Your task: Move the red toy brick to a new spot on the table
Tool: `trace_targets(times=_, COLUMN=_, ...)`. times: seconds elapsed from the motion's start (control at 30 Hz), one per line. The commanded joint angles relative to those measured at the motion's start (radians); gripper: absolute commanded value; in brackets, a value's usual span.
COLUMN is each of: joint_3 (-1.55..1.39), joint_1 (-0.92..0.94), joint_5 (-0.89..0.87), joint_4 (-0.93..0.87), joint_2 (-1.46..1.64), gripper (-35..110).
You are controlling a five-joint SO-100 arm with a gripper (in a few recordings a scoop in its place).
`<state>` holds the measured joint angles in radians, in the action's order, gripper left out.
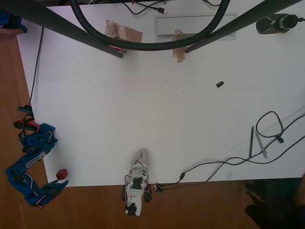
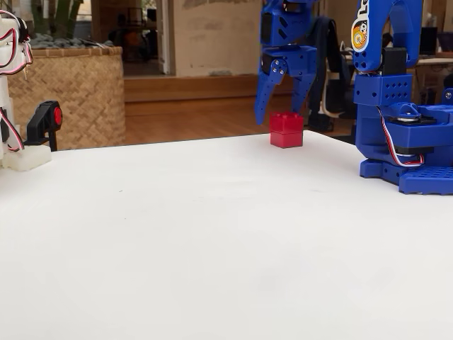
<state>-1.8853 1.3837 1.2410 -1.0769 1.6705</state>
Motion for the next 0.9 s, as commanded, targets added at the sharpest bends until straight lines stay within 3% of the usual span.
trace_targets(times=0.0, joint_3=0.107, joint_1=-0.063, joint_5=0.003, joint_4=-0.008, joint_2=0.158, gripper=26)
trace_targets(times=0.13, joint_3=0.101, joint_1=-0.212, joint_5=0.066, joint_4=0.029, joint_2=0.31, gripper=27)
trace_targets(times=0.3, joint_3=-0.035, joint_1=-0.534, joint_5=0.08, joint_4=0.044, joint_2=0.538, gripper=23)
trace_targets(times=0.63, joint_3=-0.676, joint_1=-1.316, joint_5=-0.02, joint_4=0.087, joint_2=1.072, gripper=0)
trace_targets(times=0.87, joint_3=-1.086, joint_1=-1.482, joint_5=-0.012, joint_4=0.087, joint_2=1.397, gripper=0)
